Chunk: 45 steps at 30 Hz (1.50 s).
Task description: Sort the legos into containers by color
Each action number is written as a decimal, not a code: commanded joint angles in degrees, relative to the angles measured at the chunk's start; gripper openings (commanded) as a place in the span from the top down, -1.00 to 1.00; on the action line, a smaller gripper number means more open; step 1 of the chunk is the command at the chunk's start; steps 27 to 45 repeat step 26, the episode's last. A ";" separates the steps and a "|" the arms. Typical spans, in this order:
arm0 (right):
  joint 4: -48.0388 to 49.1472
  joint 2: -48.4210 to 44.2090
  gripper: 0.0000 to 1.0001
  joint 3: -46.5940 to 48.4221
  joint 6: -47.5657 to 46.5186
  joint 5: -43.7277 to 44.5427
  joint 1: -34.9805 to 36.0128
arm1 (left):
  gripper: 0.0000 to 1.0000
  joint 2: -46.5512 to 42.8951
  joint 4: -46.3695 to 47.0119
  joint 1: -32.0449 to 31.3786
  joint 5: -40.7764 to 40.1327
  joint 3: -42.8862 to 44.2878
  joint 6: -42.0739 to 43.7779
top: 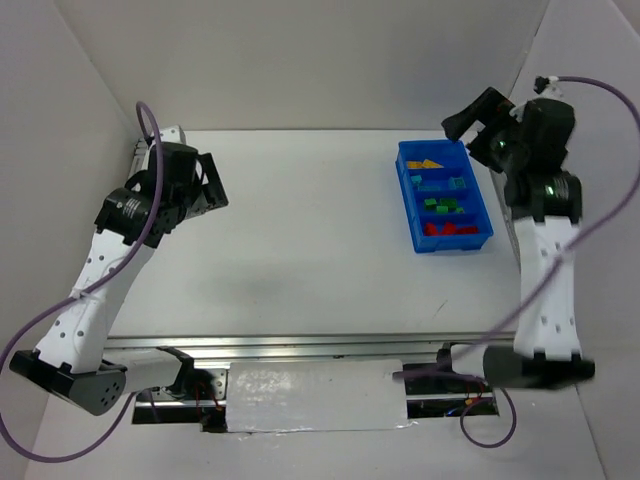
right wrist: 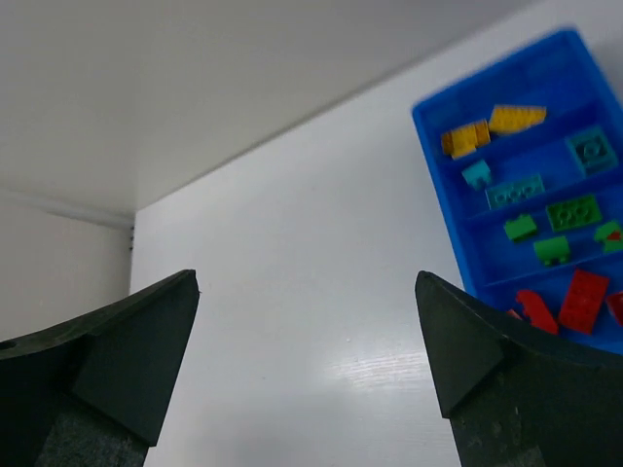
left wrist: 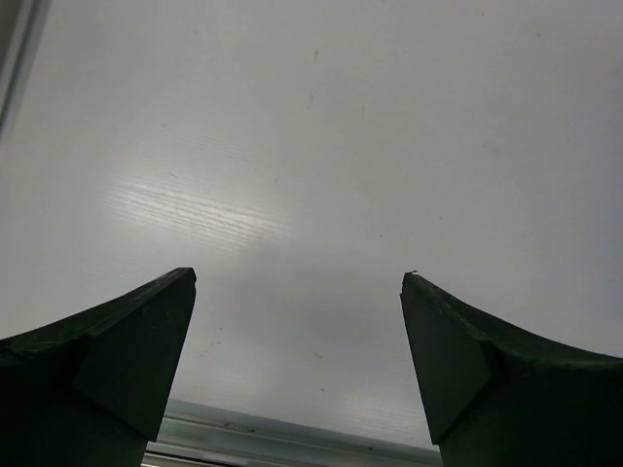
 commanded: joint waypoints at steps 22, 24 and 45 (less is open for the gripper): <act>-33.94 -48.45 -0.99 -11.24 -12.34 14.42 17.27 | -0.99 -18.03 -6.37 -0.36 -15.47 -14.79 2.22; -32.62 -48.19 -0.99 -11.41 -12.16 13.46 17.27 | -0.99 -18.03 -5.67 -0.36 -15.13 -14.71 2.74; -30.87 -47.84 -0.99 -11.50 -12.08 12.75 17.27 | -0.99 -18.03 -4.88 -0.45 -14.60 -14.36 3.53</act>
